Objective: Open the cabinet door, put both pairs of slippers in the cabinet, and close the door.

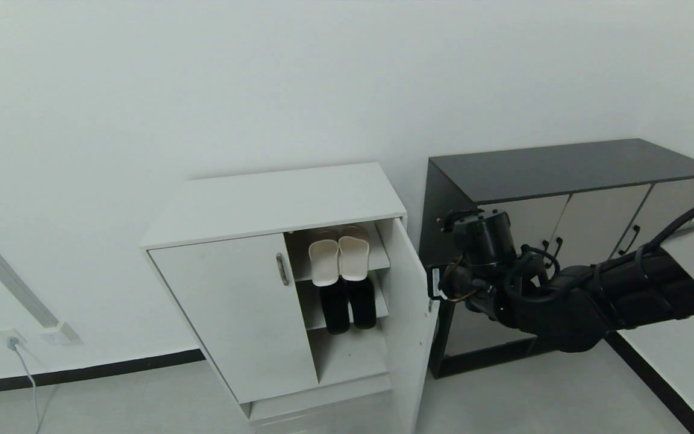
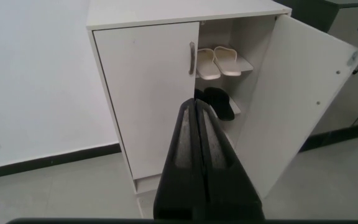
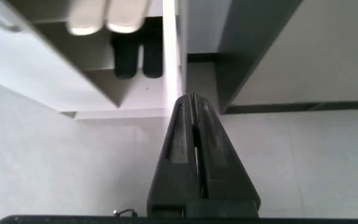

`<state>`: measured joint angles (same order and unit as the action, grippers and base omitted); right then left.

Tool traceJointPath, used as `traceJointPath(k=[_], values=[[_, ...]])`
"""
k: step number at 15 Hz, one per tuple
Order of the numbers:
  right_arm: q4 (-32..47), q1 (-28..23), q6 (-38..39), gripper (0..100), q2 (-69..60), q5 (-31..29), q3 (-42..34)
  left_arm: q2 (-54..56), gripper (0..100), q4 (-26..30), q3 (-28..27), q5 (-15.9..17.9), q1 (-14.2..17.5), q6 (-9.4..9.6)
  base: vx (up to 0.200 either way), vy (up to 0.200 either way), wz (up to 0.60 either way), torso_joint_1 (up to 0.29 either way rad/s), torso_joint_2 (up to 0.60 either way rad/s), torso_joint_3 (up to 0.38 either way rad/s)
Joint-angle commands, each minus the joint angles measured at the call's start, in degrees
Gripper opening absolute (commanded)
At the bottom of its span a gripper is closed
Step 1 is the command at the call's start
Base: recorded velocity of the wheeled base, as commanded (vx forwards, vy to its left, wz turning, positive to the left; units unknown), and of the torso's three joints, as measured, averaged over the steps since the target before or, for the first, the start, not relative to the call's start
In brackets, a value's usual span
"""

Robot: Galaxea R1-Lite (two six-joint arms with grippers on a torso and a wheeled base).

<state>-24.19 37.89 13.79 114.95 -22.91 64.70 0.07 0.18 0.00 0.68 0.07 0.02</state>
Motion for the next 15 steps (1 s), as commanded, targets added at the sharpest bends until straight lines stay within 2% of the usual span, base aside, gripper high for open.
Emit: traceJointPath(k=[1, 3, 7, 12, 15], values=[[-0.16, 1.05, -0.25, 0, -3.06, 0.05, -1.94, -0.07, 0, -0.01, 0.00, 0.02, 0.01, -0.02, 0.000, 0.000, 0.00, 0.000, 0.00, 0.000], [-1.21, 1.40, -1.66, 0, -4.03, 0.93, -3.96, -0.07, 0, -0.01, 0.00, 0.02, 0.01, -0.02, 0.000, 0.000, 0.00, 0.000, 0.00, 0.000], [-8.33, 1.40, -6.05, 0, -5.35, 4.36, -9.50, -0.07, 0, -0.01, 0.00, 0.02, 0.01, -0.02, 0.000, 0.000, 0.00, 0.000, 0.00, 0.000], [-8.60, 2.01, -6.49, 0, -5.26, 4.45, -10.12, -0.07, 0, -0.01, 0.00, 0.02, 0.01, -0.02, 0.000, 0.000, 0.00, 0.000, 0.00, 0.000], [-8.60, 2.37, -6.40, 0, -5.08, 4.54, -10.12, -0.07, 0, -0.01, 0.00, 0.02, 0.01, -0.02, 0.000, 0.000, 0.60, -0.004, 0.00, 0.004]])
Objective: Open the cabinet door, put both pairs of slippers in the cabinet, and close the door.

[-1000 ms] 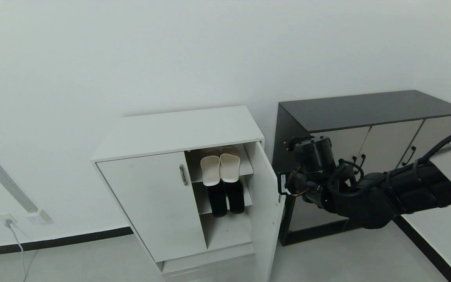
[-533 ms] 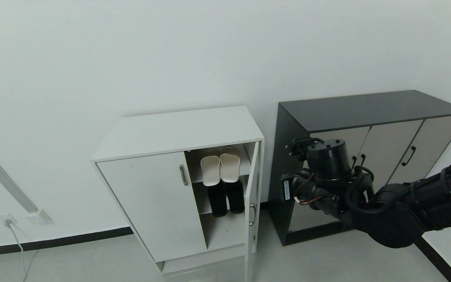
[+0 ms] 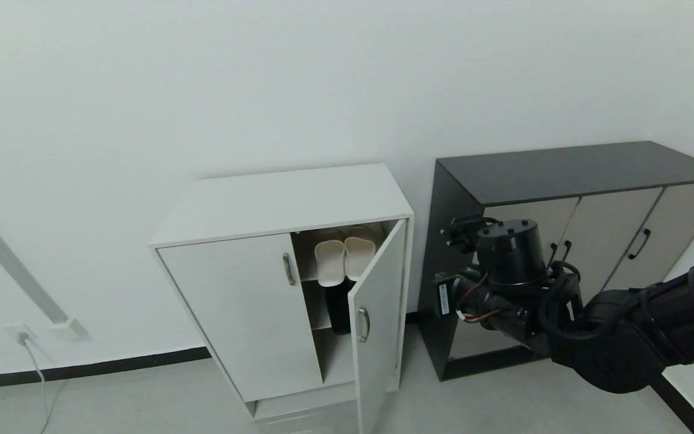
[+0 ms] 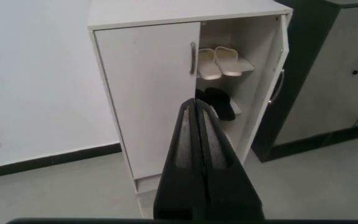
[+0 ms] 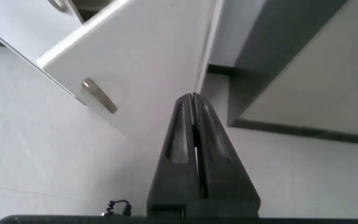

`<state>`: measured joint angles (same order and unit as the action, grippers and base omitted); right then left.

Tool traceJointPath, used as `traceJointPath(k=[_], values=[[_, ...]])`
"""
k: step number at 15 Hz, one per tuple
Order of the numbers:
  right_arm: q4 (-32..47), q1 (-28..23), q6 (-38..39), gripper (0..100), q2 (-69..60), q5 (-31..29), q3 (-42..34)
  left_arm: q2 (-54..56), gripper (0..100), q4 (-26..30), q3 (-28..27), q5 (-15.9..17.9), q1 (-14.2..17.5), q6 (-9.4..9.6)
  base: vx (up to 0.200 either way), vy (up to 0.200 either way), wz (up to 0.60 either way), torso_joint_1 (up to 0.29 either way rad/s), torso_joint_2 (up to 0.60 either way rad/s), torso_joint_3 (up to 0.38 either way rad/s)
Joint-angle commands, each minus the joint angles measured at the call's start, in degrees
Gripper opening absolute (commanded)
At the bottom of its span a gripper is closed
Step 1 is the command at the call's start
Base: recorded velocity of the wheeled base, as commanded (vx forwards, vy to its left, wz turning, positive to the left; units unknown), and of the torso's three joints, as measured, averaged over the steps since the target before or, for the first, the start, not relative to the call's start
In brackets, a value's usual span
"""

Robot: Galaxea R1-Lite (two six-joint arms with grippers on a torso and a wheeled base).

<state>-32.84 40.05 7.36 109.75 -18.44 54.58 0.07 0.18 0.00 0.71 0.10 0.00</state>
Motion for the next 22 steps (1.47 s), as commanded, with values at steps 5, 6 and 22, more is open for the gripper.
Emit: traceJointPath(k=[5, 6, 22], values=[[-0.64, 0.12, 0.02, 0, 0.11, 0.08, -0.79, -0.07, 0, -0.01, 0.00, 0.00, -0.01, -0.09, 0.000, 0.000, 0.48, 0.003, 0.00, 0.002], [-1.35, 0.12, 0.02, 0, 0.02, 0.08, -1.23, -0.07, 0, -0.01, 0.00, 0.00, -0.01, -0.09, 0.000, 0.000, 0.00, 0.000, 0.00, 0.000], [-11.37, -0.23, -0.16, 0, -13.25, -0.19, -30.76, -0.07, 0, -0.01, 0.00, -0.09, -0.01, -0.09, 0.075, 0.000, 0.00, 0.000, 0.00, 0.000]])
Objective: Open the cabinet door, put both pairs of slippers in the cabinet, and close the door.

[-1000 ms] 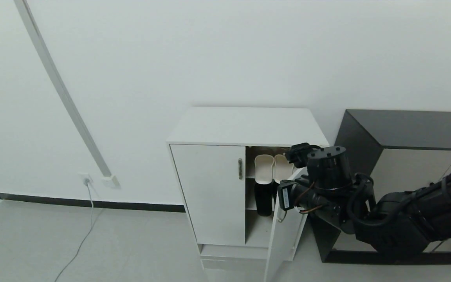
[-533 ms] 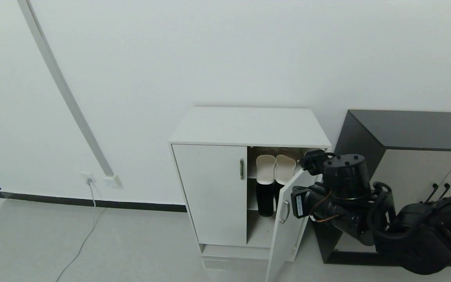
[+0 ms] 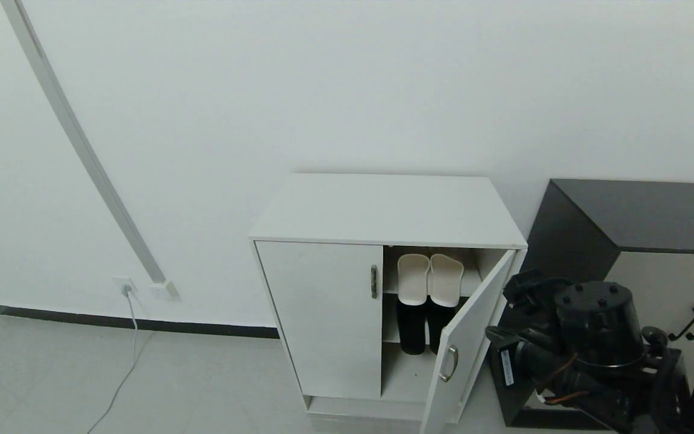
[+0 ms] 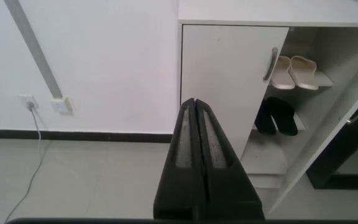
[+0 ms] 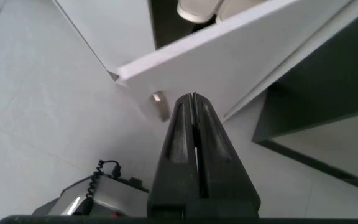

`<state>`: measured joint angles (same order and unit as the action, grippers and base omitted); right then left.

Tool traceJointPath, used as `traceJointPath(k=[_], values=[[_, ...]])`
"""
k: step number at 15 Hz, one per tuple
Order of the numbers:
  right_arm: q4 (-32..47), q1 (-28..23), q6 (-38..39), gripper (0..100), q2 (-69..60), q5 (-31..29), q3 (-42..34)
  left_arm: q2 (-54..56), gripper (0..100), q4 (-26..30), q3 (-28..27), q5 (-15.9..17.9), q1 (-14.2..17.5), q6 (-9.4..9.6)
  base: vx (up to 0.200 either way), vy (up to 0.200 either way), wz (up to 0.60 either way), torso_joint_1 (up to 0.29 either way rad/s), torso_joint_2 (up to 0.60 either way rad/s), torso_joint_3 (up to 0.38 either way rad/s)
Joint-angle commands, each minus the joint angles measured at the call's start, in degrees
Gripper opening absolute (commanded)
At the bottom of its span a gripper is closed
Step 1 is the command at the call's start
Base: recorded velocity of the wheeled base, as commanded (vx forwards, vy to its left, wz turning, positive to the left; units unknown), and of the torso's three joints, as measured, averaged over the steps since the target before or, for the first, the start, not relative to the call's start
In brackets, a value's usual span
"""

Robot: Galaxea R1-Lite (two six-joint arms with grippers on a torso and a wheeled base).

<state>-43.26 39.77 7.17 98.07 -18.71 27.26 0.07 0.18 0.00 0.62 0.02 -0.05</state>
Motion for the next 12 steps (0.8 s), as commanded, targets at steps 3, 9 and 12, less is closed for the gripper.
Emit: traceJointPath(k=[3, 9, 12], values=[[-7.18, 0.05, 0.39, 0, 0.89, 0.34, -8.19, -0.07, 0, -0.01, 0.00, -0.01, 0.06, -0.04, 0.000, 0.000, 0.00, 0.000, 0.00, 0.000], [-21.51, -0.04, 0.04, 0, 13.46, 0.26, -6.78, -0.07, 0, -0.01, 0.00, -0.01, 0.06, -0.13, 0.000, 0.000, 0.00, 0.000, 0.00, 0.000], [-25.03, -0.21, 0.04, 0, 17.94, 0.34, -4.32, -0.07, 0, -0.01, 0.00, -0.01, 0.06, -0.13, 0.000, 0.000, 0.00, 0.000, 0.00, 0.000]])
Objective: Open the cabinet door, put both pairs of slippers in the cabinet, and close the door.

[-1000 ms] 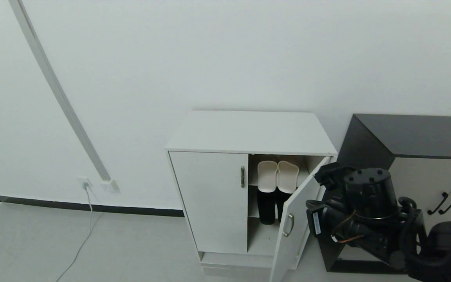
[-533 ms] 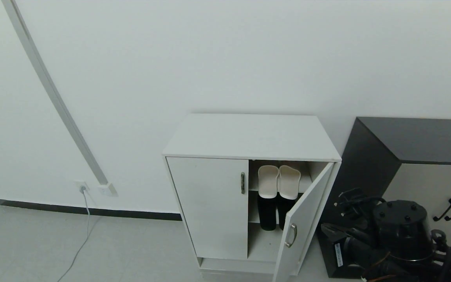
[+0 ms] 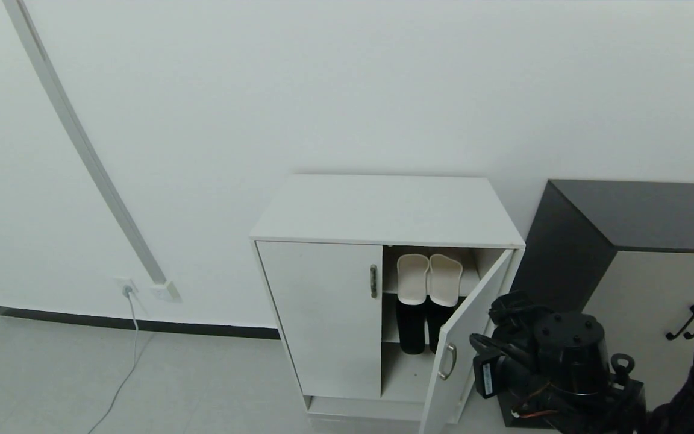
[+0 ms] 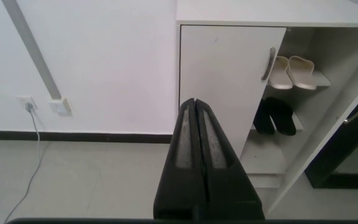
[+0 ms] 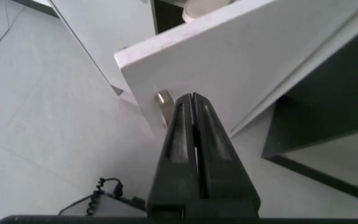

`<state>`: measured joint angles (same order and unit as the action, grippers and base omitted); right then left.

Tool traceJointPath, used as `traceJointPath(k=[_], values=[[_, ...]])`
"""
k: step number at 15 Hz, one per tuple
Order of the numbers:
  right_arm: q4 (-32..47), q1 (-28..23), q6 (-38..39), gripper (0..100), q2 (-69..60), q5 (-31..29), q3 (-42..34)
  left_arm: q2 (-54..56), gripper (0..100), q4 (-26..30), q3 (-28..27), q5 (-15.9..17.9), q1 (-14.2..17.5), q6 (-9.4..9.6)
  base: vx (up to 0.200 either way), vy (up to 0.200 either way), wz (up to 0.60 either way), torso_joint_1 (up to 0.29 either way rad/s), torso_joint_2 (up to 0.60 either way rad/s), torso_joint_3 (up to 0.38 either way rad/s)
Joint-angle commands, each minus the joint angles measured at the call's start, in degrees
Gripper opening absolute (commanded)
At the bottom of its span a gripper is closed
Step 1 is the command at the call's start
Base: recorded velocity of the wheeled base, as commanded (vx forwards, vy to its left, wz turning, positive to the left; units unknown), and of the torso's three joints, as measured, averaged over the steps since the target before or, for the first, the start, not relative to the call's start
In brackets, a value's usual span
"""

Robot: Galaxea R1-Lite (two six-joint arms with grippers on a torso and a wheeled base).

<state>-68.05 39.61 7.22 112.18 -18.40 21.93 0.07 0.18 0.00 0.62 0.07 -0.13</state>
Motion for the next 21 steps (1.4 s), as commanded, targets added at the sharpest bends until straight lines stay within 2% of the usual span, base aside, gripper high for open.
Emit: traceJointPath(k=[1, 8, 21], values=[[-0.24, -0.06, -0.01, 0, 4.54, 0.03, 2.06, -0.07, 0, -0.01, 0.00, -0.01, 0.01, 0.05, 0.000, 0.000, 0.00, 0.000, 0.00, 0.000], [0.28, -1.73, -0.27, 0, 10.25, 0.03, 11.29, -0.07, 0, -0.01, 0.00, -0.01, 0.01, -0.04, 0.000, 0.000, 0.00, 0.000, 0.00, 0.000], [7.14, -4.98, -2.82, 0, 17.90, 0.03, 29.92, -0.07, 0, -0.01, 0.00, -0.09, 0.01, -0.22, 0.000, 0.000, 0.00, 0.000, 0.00, 0.000]])
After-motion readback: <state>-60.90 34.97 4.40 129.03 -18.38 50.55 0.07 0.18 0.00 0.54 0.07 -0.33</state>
